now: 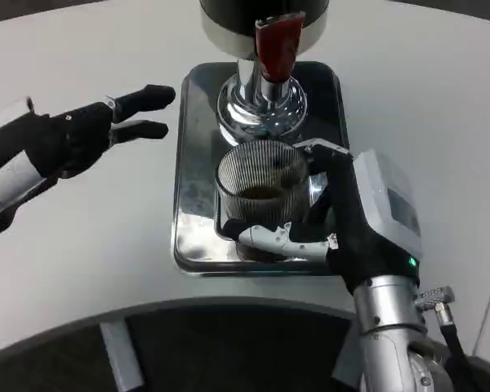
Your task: Grasp the cup under the faucet to collect the drink, then remove the cup.
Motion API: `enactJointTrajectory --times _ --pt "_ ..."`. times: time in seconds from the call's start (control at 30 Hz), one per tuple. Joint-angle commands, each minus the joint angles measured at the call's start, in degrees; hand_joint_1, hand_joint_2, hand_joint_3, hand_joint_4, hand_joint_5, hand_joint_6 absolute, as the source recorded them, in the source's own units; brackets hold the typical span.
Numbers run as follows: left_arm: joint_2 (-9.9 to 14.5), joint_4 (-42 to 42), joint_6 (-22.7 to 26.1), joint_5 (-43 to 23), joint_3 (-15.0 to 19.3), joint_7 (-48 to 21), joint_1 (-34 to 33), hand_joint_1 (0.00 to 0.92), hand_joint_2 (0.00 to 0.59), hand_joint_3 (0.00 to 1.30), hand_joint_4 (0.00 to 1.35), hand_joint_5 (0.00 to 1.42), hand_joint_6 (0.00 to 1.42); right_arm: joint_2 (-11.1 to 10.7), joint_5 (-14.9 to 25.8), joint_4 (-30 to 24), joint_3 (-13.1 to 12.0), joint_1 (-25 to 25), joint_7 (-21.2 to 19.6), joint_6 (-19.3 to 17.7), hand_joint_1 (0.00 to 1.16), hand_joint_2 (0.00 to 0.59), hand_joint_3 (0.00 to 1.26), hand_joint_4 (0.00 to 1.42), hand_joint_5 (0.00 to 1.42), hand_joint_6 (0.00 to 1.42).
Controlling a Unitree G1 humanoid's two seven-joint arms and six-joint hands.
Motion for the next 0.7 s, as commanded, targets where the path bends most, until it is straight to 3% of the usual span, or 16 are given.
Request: enactJointTrajectory --times 0.03,0.37,0.7 --pt "0.8 -0.2 -1.7 0.6 0.3 0.5 1.8 0.000 0.027 0.10 0.01 0.09 0.00 0.6 -0.2 -1.6 0.4 1.0 -1.7 -2.1 1.04 0.105 0.94 1.07 1.09 1.26" --pt "1.1 -0.3 -5.1 3.0 0.7 2.0 4.0 0.000 0.027 0.10 0.00 0.09 0.00 2.1 0.8 -1.4 0.1 1.7 -4.8 -3.3 1.04 0.105 0.94 1.07 1.10 1.28" --pt "0.6 -2.2 -8.9 6.9 0.4 7.4 8.6 0.000 0.030 0.07 0.00 0.04 0.00 2.8 1.2 -4.1 0.0 3.6 -5.1 -4.2 1.05 0.106 0.94 1.07 1.11 1.30"
